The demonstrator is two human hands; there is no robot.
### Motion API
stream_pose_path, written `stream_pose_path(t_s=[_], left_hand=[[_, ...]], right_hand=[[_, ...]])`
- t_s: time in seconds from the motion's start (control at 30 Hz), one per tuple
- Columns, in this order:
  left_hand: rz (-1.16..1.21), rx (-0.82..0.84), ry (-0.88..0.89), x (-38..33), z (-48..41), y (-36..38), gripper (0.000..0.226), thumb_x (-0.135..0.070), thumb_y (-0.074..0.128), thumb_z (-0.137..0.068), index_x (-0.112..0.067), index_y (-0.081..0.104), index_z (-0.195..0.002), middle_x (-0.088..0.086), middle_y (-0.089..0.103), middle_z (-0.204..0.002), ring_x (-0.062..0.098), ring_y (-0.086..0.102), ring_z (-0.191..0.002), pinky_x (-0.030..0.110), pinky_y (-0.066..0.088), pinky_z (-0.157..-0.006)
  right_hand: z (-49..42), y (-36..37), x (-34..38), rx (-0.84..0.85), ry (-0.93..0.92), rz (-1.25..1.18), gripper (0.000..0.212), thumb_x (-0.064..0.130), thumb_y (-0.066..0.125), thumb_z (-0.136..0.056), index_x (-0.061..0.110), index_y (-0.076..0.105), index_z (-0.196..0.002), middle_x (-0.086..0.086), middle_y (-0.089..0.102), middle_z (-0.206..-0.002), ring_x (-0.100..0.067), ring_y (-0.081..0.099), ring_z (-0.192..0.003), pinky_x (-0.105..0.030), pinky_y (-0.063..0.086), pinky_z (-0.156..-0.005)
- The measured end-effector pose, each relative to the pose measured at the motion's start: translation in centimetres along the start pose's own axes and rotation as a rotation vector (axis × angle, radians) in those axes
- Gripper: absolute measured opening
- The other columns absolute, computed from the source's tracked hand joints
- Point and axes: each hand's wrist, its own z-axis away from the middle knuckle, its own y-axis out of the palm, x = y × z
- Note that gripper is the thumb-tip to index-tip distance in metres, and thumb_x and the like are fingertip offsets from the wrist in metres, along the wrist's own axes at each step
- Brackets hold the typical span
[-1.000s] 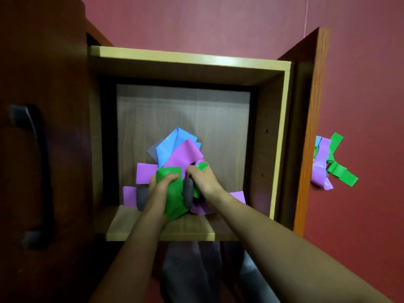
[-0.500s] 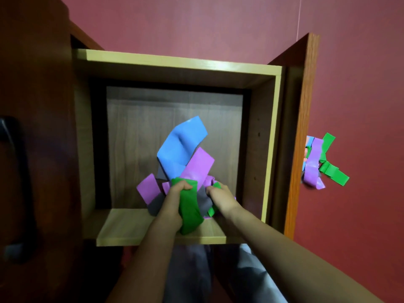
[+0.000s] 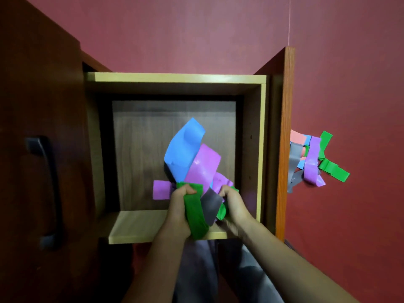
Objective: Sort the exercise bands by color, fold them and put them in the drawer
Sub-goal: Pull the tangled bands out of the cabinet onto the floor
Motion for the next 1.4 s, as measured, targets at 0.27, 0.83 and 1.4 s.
stream_pose_path(t_s=[0.27,0.83,1.4], left_hand=[[-0.348,-0.185,-0.015,-1.5,-3.0,-2.9,0.017,-0.003,0.044,-0.078,-0.008,0.051,-0.063,0.000,0.055,-0.035,0.023,0.050,-0.054,0.019,0.043,-0.047],[-0.653,-0.251,0.080,-4.5,-3.4,-2.6,0.010,0.002,0.053,-0.070,-0.006,0.057,-0.072,0.014,0.057,-0.076,0.026,0.053,-0.063,0.024,0.042,-0.057],[-0.454,-0.007,-0.063,-2.2,-1.7,-1.4,0.012,-0.013,0.052,-0.047,-0.007,0.054,-0.057,0.012,0.053,-0.055,0.027,0.049,-0.055,0.029,0.039,-0.060]], right_hand=[[-3.6,-1.0,-0.5,-0.049,-0.164,1.185,0.044,0.029,0.050,-0.087,0.007,0.046,-0.124,-0.016,0.042,-0.133,-0.034,0.039,-0.125,-0.037,0.036,-0.101],[-3.7,-1.0,-2.1,-0.179,-0.288,1.585,0.056,0.043,0.043,-0.091,0.004,0.034,-0.130,-0.015,0.036,-0.135,-0.030,0.040,-0.122,-0.035,0.037,-0.098],[-1.3,-0.5,1.9,-0.067,-0.512,0.411,0.017,0.002,0.053,-0.081,0.011,0.050,-0.067,-0.006,0.053,-0.064,-0.016,0.046,-0.061,-0.025,0.037,-0.057]])
